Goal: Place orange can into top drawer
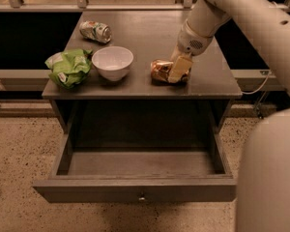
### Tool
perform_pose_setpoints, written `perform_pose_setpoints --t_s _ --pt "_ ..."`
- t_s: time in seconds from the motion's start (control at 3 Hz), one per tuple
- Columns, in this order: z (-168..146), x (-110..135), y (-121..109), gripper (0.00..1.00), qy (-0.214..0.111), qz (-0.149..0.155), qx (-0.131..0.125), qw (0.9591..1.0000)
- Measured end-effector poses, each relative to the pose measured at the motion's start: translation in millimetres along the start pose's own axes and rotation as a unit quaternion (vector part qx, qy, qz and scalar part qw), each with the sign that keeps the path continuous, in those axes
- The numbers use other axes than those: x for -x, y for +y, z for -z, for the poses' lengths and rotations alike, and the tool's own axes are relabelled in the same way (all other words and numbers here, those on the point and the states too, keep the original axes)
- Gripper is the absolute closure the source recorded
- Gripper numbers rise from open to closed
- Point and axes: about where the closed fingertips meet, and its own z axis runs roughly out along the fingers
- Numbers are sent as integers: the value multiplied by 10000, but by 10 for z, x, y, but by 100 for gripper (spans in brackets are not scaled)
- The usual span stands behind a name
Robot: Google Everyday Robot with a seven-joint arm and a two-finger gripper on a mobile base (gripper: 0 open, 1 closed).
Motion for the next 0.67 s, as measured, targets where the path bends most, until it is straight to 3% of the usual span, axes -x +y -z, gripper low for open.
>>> perform_pose_setpoints --t_s 0.67 --pt "560 257 967 96 -1015 303 -51 9944"
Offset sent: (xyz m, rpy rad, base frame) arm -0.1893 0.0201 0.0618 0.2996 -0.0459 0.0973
